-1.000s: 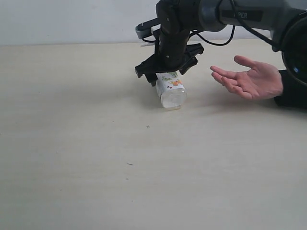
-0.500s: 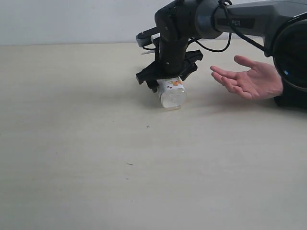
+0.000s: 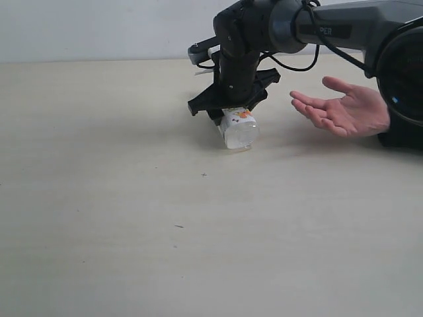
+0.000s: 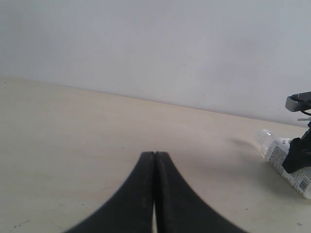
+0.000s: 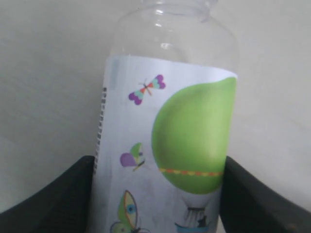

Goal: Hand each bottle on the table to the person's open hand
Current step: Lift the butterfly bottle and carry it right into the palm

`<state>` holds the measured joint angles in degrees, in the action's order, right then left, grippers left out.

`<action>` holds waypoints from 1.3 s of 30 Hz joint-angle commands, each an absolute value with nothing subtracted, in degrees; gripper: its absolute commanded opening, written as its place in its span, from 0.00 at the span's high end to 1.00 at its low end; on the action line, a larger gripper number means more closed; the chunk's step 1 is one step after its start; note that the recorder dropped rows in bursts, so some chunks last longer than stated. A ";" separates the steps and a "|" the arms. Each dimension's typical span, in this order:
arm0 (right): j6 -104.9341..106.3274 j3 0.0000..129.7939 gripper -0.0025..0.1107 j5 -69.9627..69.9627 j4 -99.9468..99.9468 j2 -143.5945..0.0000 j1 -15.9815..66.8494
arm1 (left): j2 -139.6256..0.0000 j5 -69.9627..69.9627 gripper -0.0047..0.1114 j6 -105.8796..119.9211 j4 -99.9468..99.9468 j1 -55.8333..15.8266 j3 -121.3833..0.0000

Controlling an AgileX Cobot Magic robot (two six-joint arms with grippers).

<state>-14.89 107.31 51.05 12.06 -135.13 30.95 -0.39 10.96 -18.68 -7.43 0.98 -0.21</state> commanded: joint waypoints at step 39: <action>-16.55 94.01 0.98 53.38 13.73 -111.34 32.03 | 0.00 10.80 0.96 -18.69 -7.12 1.07 0.00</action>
<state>-16.97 98.52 56.09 13.45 -116.54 31.98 -0.39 10.96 -18.68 -7.43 0.98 -0.21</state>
